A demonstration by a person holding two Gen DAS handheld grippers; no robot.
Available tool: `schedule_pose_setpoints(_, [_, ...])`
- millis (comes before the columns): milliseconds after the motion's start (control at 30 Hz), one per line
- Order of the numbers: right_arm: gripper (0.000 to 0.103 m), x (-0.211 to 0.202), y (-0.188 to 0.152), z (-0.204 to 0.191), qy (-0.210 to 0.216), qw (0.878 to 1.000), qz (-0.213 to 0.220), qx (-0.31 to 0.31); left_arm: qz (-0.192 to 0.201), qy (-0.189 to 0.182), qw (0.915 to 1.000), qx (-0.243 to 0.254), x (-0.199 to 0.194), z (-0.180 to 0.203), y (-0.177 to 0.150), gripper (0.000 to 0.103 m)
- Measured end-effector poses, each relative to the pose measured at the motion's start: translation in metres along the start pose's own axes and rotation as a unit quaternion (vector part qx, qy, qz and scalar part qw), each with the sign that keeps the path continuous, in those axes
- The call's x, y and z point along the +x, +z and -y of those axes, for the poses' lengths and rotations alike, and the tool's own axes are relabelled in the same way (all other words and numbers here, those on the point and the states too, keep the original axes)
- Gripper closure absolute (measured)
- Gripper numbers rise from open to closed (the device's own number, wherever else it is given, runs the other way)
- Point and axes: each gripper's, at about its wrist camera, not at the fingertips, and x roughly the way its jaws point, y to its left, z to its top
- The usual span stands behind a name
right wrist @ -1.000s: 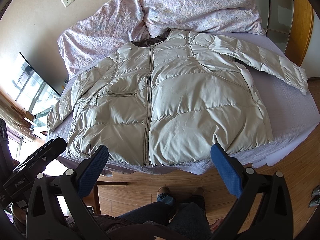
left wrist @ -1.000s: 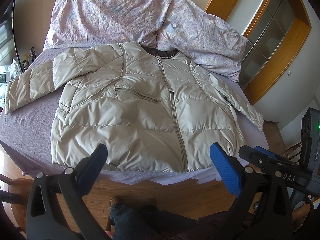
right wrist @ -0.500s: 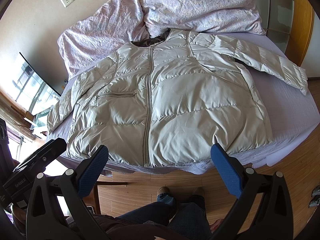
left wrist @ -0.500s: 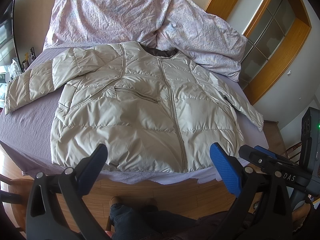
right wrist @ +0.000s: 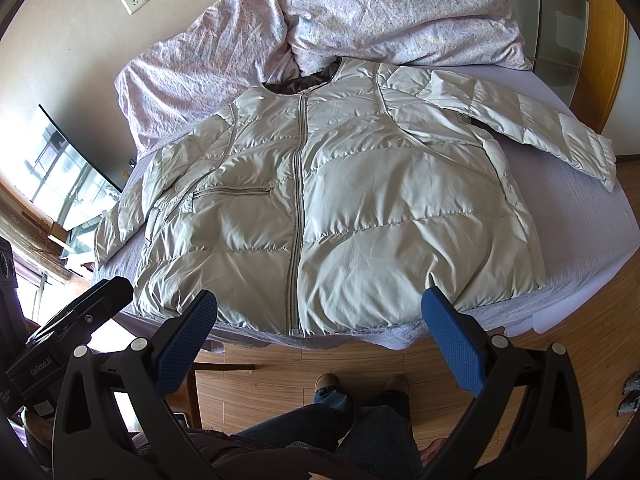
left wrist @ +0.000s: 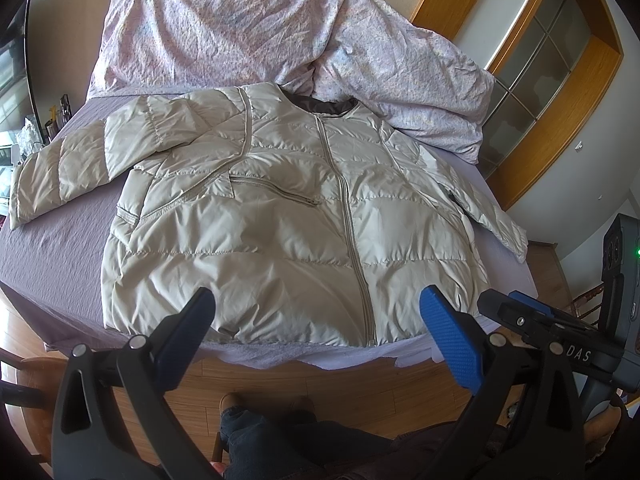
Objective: Fold large clothes
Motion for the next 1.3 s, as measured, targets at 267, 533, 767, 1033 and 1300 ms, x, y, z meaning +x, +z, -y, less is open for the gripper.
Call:
schedule_pose_setpoints(267, [0.001,0.001,0.001,0.0,0.0,1.0,0.0,0.0,0.0,0.0,1.0,0.0,0.0,0.0,0.0,0.002])
schedule_pose_setpoints(533, [0.001,0.003,0.003,0.0,0.001,1.0,-0.001,0.0,0.0,0.0,1.0,0.0,0.0,0.0,0.0,0.002])
schedule_pose_setpoints(767, [0.001,0.005,0.006,0.002,-0.001,1.0,-0.002,0.001,-0.001,0.001,1.0,-0.001,0.0,0.0,0.0,0.002])
schedule_pose_setpoints(1033, [0.001,0.024,0.035,0.038,-0.011,0.999,0.006,0.043,0.001,0.029,0.9996,-0.005,0.013,-0.007,0.013,0.002])
schedule_pose_setpoints(1300, [0.001,0.051,0.091,0.151,-0.064,0.987,0.008,0.147,0.001,0.064,0.998,0.002,0.037,0.002,0.033,0.002])
